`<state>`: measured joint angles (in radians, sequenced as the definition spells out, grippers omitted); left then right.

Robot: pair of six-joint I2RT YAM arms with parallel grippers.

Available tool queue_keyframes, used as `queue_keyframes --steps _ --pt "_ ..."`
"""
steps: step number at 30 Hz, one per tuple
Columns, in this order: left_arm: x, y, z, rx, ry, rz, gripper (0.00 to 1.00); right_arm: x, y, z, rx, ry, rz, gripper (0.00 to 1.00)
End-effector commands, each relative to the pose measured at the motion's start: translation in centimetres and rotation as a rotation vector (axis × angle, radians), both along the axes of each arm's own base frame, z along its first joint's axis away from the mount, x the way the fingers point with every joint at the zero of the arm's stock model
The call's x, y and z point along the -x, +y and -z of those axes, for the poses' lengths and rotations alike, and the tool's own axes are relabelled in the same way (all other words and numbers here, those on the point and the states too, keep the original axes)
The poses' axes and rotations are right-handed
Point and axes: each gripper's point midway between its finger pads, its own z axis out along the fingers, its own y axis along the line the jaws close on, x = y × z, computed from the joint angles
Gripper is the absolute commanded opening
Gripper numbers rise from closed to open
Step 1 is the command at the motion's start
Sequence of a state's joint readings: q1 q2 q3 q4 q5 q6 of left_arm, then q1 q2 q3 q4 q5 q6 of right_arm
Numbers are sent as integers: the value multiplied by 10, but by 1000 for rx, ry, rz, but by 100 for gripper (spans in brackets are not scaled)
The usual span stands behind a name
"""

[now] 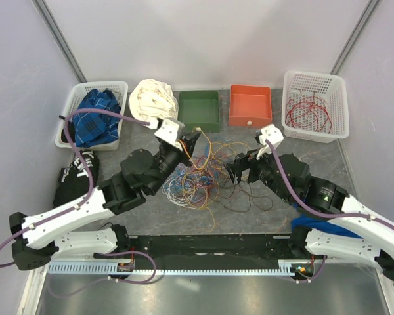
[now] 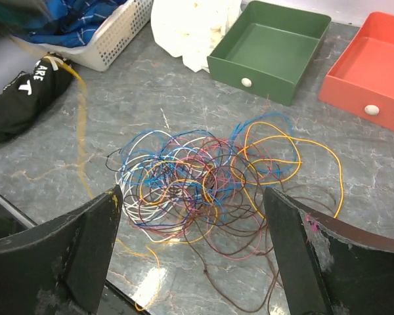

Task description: Untangle the cables

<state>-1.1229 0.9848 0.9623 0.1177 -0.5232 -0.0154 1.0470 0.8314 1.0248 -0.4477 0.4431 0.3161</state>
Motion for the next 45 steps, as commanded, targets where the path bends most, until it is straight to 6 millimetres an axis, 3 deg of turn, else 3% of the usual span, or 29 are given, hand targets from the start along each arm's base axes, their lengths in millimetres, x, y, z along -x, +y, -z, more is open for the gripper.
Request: queue_keyframes --steps 1,2,3,4,5,6,8,9,11,12,13,15,17,18,19,20,22,24,27,28,30,33,38,40,41,42,43,44,45 --pt "-1 12 -35 -10 -2 -28 2 3 -6 -21 -68 -55 -3 94" --pt "-1 15 -55 21 -21 -32 2 6 -2 -25 -89 -67 -33 93" --pt "-2 15 -64 9 -43 -36 2 9 3 -33 -128 -91 -63 90" --pt "-4 11 -66 -3 -43 -35 2 18 12 -28 -138 -88 -141 89" --pt "-4 12 -84 26 -58 -35 2 22 18 -28 -151 -94 -180 88" --pt "-3 8 -89 30 -63 -17 2 26 26 -33 -180 -112 -226 86" --pt "-1 3 -105 52 -71 5 2 40 44 -19 -197 -93 -339 85" --pt "0 -1 -108 59 -72 21 2 43 51 -28 -247 -118 -371 85" --pt "1 -4 -116 72 -75 37 2 48 65 -10 -261 -83 -424 85" --pt "1 -7 -117 75 -73 46 2 47 70 -25 -323 -128 -434 85" --pt "2 -8 -117 76 -72 51 2 45 75 -13 -322 -116 -438 85" --pt "3 -9 -119 78 -75 59 2 42 81 -24 -386 -155 -440 84" --pt "2 -11 -117 73 -72 60 2 39 90 -15 -401 -148 -443 85" --pt "2 -11 -116 73 -72 60 2 36 91 -25 -445 -183 -436 83" --pt "2 -12 -115 91 -56 64 2 33 97 -14 -438 -173 -437 82" --pt "3 -12 -115 91 -56 65 2 32 100 -22 -480 -194 -439 81" --pt "3 -13 -114 92 -52 66 2 32 112 -17 -488 -183 -470 78" --pt "3 -12 -114 93 -51 63 2 30 120 -24 -526 -193 -485 75" --pt "3 -10 -114 97 -49 62 2 21 139 -11 -494 -153 -486 70" --pt "4 -10 -113 97 -48 64 2 16 147 2 -466 -129 -485 69" --pt "4 -9 -112 100 -46 64 2 13 155 7 -464 -114 -485 58" --pt "5 -6 -113 105 -47 61 2 5 168 29 -420 -72 -478 38" --pt "8 1 -111 113 -44 53 2 -1 165 33 -410 -74 -443 5" --pt "8 7 -107 117 -40 40 2 -5 155 17 -416 -103 -399 0" --pt "8 12 -105 127 -30 19 2 -8 149 22 -361 -99 -372 0" --pt "9 20 -104 143 -24 4 2 -14 137 -10 -382 -148 -319 0" --pt "7 23 -90 133 -5 -14 2 -19 128 -20 -359 -163 -276 0" --pt "8 26 -84 149 16 -29 2 -23 118 -13 -254 -148 -238 0" --pt "5 36 -78 158 26 -70 3 -32 101 -55 -276 -203 -154 0"
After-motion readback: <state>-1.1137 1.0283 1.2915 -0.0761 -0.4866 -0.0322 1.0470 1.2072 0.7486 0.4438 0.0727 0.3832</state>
